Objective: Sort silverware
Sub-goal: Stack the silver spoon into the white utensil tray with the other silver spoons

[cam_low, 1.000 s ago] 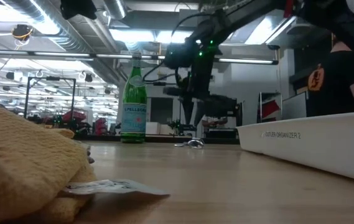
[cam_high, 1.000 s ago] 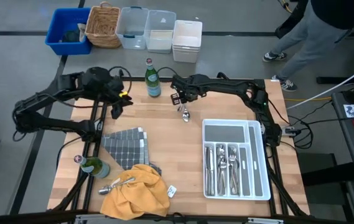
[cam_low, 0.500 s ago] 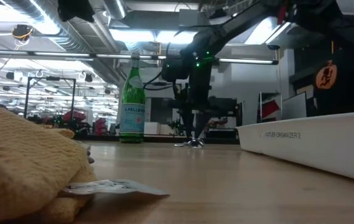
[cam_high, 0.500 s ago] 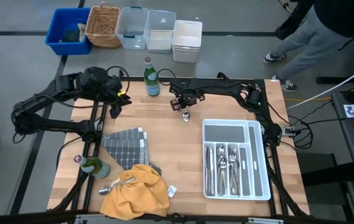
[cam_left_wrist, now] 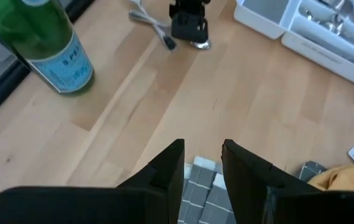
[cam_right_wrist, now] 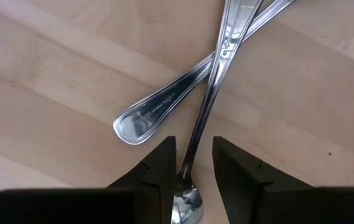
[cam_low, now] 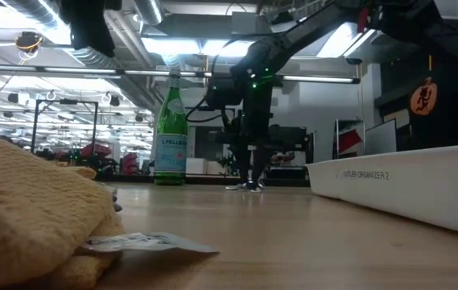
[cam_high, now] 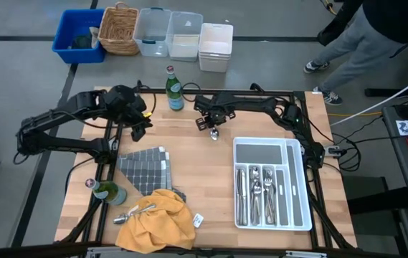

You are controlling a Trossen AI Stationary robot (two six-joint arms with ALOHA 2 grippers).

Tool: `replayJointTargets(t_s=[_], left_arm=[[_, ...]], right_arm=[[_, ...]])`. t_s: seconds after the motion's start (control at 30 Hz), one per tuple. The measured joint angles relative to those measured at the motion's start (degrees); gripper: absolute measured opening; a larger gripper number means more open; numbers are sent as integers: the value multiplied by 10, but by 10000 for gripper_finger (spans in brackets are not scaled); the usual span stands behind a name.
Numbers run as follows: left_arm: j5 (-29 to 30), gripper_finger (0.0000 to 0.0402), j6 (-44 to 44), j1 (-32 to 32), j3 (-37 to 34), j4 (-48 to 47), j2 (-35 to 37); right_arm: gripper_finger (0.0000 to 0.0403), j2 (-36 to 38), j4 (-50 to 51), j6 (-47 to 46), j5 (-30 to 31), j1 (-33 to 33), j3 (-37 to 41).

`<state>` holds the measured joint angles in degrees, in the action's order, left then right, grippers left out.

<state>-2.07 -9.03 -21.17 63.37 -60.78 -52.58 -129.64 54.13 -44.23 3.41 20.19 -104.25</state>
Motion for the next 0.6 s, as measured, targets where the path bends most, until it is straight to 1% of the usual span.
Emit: replayJointTargets(t_s=[0.3, 0.6], left_arm=[[0, 95, -14, 1, -12, 3, 0], [0, 95, -24, 1, -12, 2, 0]], right_arm=[[106, -5, -1, 0, 6, -4, 0], [106, -11, -16, -3, -10, -8, 31]])
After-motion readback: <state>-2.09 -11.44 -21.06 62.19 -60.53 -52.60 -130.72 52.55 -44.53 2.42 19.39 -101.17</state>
